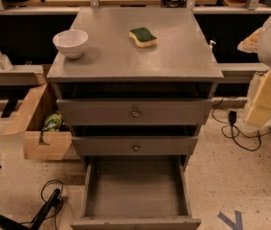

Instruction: Place sponge into bottom drawer

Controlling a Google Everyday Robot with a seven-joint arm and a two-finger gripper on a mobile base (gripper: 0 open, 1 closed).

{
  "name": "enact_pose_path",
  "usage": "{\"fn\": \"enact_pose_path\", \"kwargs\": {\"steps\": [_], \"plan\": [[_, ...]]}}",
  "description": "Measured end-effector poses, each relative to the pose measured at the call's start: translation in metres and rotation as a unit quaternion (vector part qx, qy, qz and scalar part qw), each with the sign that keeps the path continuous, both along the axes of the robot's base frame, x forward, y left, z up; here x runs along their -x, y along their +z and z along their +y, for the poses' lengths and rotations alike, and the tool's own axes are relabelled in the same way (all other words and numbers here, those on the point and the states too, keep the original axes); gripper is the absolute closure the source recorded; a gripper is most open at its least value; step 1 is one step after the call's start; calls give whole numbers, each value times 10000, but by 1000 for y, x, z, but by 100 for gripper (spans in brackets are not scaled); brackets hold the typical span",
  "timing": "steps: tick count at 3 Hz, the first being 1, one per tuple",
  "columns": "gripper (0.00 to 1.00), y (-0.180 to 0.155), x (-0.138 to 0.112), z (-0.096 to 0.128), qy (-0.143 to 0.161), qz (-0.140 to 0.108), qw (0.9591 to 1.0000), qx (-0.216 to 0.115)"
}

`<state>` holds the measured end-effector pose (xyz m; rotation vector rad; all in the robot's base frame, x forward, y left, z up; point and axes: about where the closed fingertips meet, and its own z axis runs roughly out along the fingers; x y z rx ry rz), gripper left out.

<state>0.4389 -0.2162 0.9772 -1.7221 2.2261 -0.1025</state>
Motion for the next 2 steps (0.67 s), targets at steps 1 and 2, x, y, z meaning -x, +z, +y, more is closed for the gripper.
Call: {"fn": "enact_pose_path", "kwargs": {"steps": [1, 2], "plan": [[0, 1, -1, 0, 4, -23, 10000, -5], [0, -6, -29, 6, 20, -295, 9992, -256]]}}
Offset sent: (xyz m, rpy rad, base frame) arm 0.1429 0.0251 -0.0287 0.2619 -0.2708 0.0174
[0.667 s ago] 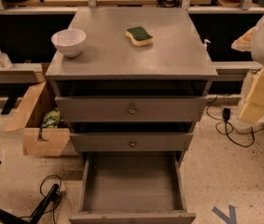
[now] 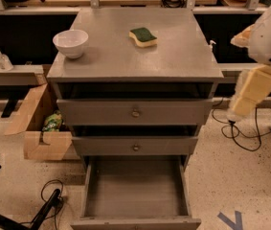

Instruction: Place sponge into bottom drawer

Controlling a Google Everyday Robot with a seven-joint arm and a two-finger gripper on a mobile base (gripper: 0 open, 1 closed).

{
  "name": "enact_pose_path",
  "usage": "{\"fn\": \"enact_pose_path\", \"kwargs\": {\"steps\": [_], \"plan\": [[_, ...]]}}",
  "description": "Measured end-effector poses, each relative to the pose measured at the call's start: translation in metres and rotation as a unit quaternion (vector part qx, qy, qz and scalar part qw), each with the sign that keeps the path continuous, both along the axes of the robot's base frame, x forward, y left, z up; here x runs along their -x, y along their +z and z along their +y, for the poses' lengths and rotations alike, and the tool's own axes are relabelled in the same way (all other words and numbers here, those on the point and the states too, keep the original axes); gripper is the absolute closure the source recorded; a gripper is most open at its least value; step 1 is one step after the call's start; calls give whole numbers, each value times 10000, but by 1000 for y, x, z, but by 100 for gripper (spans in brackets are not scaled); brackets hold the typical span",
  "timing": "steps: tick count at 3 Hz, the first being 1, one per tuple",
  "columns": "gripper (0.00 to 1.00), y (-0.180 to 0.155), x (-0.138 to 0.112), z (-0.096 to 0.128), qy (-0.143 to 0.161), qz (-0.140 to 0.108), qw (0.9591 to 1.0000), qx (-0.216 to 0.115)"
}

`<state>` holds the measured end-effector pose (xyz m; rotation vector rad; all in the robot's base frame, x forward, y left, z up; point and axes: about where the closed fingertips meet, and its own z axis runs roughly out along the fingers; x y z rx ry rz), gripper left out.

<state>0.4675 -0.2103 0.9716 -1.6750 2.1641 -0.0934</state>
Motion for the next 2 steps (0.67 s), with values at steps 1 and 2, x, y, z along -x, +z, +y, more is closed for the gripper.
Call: {"fn": "enact_pose_path", "kwargs": {"steps": [1, 2], "plan": [[0, -16, -93, 28, 86, -649, 9916, -1120], [0, -17, -146, 37, -246, -1125, 9739, -1954]]}}
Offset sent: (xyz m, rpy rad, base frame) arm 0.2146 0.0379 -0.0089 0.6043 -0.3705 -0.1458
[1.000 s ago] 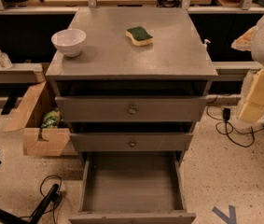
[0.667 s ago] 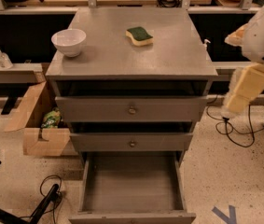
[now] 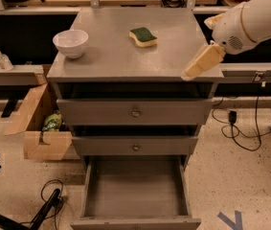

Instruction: Place sponge into bottom drawer

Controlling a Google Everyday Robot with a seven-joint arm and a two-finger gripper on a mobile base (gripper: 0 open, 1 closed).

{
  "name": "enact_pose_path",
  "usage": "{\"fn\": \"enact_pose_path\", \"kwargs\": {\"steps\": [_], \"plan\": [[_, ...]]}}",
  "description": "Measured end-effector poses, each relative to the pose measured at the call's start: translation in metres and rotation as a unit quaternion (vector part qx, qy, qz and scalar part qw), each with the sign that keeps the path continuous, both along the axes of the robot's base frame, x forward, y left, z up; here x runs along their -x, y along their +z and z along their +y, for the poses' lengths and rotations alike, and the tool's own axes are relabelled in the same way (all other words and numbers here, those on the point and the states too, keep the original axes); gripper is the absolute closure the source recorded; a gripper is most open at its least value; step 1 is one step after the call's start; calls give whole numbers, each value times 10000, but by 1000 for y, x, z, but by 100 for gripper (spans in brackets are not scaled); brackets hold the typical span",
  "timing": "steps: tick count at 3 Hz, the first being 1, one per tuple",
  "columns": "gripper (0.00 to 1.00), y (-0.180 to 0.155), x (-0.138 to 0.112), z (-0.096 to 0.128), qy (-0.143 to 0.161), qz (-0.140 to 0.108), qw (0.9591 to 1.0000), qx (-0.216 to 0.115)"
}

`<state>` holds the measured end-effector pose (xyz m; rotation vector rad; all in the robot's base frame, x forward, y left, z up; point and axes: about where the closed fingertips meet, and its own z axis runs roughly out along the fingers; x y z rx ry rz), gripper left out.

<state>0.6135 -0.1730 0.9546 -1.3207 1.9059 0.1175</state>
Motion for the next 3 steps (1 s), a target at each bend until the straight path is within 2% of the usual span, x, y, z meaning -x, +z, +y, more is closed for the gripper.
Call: {"fn": "enact_pose_path", "kwargs": {"steps": [1, 2, 3], "plan": [[0, 7, -48, 18, -319, -468, 9960, -685], [0, 17, -61, 17, -461, -743, 9930, -792], [0, 13, -67, 21, -458, -769, 9925, -832]]}}
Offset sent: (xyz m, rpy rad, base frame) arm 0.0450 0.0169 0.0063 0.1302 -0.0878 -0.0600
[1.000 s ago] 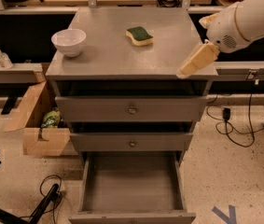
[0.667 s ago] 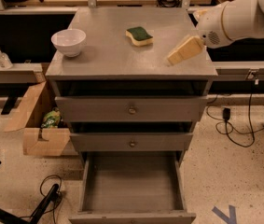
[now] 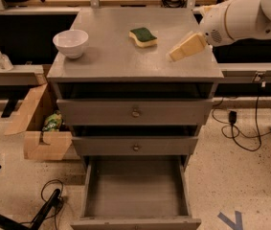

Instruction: Place sponge into bottom drawer

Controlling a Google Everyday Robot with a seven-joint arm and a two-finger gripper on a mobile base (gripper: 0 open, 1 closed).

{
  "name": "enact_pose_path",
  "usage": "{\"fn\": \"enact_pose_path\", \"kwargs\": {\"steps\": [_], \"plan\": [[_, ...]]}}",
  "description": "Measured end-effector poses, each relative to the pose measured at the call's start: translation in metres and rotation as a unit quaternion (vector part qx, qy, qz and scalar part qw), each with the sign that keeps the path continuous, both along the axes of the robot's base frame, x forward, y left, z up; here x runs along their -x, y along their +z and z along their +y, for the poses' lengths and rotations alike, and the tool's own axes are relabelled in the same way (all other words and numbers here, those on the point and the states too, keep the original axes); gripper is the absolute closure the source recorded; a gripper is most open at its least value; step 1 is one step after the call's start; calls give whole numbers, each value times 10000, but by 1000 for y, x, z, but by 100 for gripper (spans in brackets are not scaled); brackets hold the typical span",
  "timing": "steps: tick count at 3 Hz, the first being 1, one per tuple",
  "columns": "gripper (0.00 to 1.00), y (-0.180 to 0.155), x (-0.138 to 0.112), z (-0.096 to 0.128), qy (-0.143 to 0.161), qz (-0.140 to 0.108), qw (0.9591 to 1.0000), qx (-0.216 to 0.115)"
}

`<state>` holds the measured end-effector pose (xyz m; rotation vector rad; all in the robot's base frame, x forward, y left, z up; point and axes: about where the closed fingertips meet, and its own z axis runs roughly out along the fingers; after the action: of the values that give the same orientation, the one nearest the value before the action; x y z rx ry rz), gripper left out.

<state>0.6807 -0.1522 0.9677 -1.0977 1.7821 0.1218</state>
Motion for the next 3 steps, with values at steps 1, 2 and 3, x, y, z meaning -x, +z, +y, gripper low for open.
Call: {"fn": "enact_pose_path", "kwargs": {"steps": [1, 2, 3], "plan": [[0, -9, -36, 8, -86, 7, 9994, -342], [0, -21, -90, 14, -362, 57, 9978, -556], [0, -34, -138, 20, -671, 119, 9954, -680]]}}
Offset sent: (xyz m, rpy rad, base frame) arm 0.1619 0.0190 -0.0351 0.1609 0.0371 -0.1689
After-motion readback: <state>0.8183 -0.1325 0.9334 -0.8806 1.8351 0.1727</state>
